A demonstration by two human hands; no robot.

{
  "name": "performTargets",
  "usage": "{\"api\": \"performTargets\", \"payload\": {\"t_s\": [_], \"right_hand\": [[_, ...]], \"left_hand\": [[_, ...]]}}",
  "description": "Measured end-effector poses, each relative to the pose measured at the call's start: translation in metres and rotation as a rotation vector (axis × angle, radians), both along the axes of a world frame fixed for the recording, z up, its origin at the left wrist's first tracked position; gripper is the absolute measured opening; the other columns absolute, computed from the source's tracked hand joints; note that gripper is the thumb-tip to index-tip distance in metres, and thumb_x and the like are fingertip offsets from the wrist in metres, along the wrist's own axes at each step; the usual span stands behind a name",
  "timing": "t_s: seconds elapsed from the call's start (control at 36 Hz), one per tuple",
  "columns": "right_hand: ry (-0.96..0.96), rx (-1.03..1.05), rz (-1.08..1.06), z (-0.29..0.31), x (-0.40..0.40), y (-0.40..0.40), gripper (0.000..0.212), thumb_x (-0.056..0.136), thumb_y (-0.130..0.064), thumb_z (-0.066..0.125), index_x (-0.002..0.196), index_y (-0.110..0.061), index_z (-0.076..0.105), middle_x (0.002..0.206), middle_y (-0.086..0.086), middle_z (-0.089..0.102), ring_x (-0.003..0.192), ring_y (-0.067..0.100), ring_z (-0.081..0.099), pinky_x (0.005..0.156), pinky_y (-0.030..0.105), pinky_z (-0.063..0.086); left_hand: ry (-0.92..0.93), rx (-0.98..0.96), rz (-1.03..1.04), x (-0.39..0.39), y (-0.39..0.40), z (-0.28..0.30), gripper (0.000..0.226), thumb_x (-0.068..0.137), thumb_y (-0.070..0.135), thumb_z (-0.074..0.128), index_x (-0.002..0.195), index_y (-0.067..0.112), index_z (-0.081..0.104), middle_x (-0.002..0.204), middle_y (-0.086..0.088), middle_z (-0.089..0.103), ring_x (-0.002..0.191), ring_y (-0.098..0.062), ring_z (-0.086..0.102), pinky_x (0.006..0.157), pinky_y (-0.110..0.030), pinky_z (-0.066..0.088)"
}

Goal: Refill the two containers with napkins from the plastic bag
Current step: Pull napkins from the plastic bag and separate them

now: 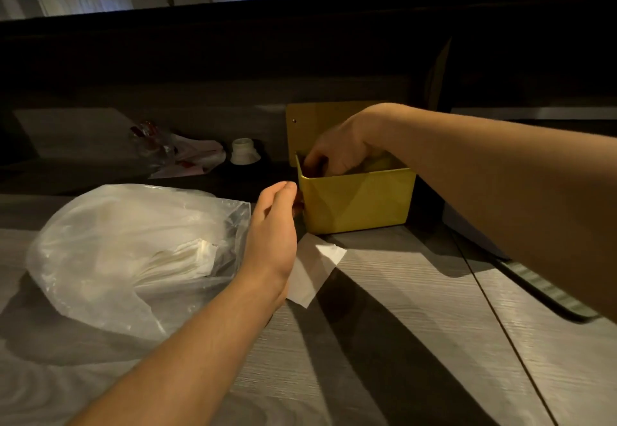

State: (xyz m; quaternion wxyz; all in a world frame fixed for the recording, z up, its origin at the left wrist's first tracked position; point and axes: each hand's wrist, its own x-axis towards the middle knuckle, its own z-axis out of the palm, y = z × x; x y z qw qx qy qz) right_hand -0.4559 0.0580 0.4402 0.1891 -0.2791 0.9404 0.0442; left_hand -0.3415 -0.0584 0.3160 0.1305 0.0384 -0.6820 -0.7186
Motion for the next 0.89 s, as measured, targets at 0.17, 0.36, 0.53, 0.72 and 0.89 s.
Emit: {"api": "performTargets", "payload": {"t_s": [0.17, 0.36, 0.53, 0.72, 0.89], "right_hand": [[0.565, -0.445, 0.058, 0.017, 0.03, 0.016, 0.025, 0.097, -0.021, 0.063, 0.121, -0.023, 0.068, 0.11, -0.009, 0.065, 0.094, 0.004, 0.061, 0.079, 0.015, 0.051], [0.229, -0.337, 0.216, -0.05, 0.109, 0.023, 0.026, 0.1, -0.019, 0.057, 0.122, -0.027, 0.067, 0.11, -0.012, 0.067, 0.094, -0.002, 0.062, 0.084, 0.016, 0.052], [0.038, -0.372, 0.173, -0.083, 0.133, 0.034, 0.056, 0.091, 0.005, 0.046, 0.134, -0.026, 0.064, 0.141, -0.01, 0.058, 0.129, 0.008, 0.051, 0.11, 0.028, 0.042], [0.227, -0.626, 0.107, -0.052, 0.158, 0.038, 0.041, 0.096, 0.004, 0.046, 0.093, -0.027, 0.073, 0.093, -0.015, 0.066, 0.088, 0.002, 0.064, 0.081, 0.022, 0.056], [0.044, -0.764, 0.192, -0.039, 0.173, -0.032, 0.05, 0.093, 0.013, 0.04, 0.111, -0.018, 0.075, 0.111, -0.007, 0.072, 0.1, 0.001, 0.067, 0.088, 0.013, 0.054]], "left_hand": [[0.078, 0.077, 0.09, 0.002, -0.002, 0.006, 0.025, 0.106, 0.043, 0.04, 0.114, 0.035, 0.062, 0.118, 0.005, 0.069, 0.114, -0.013, 0.064, 0.105, -0.039, 0.048], [0.149, 0.045, 0.14, 0.007, -0.006, 0.022, 0.029, 0.107, 0.028, 0.043, 0.091, 0.02, 0.066, 0.089, -0.004, 0.069, 0.093, -0.019, 0.067, 0.085, -0.037, 0.057], [0.155, -0.2, -0.115, 0.027, -0.005, 0.021, 0.025, 0.1, 0.01, 0.053, 0.08, 0.013, 0.07, 0.074, -0.005, 0.068, 0.078, -0.023, 0.068, 0.071, -0.035, 0.057], [0.101, -0.816, -0.347, 0.06, -0.032, 0.008, 0.024, 0.099, 0.014, 0.06, 0.114, 0.025, 0.075, 0.11, 0.009, 0.075, 0.103, -0.005, 0.068, 0.097, -0.033, 0.055], [0.049, -1.19, -0.502, 0.096, -0.057, 0.007, 0.03, 0.103, 0.029, 0.055, 0.13, 0.038, 0.066, 0.146, 0.026, 0.05, 0.135, 0.004, 0.043, 0.113, -0.012, 0.027]]}}
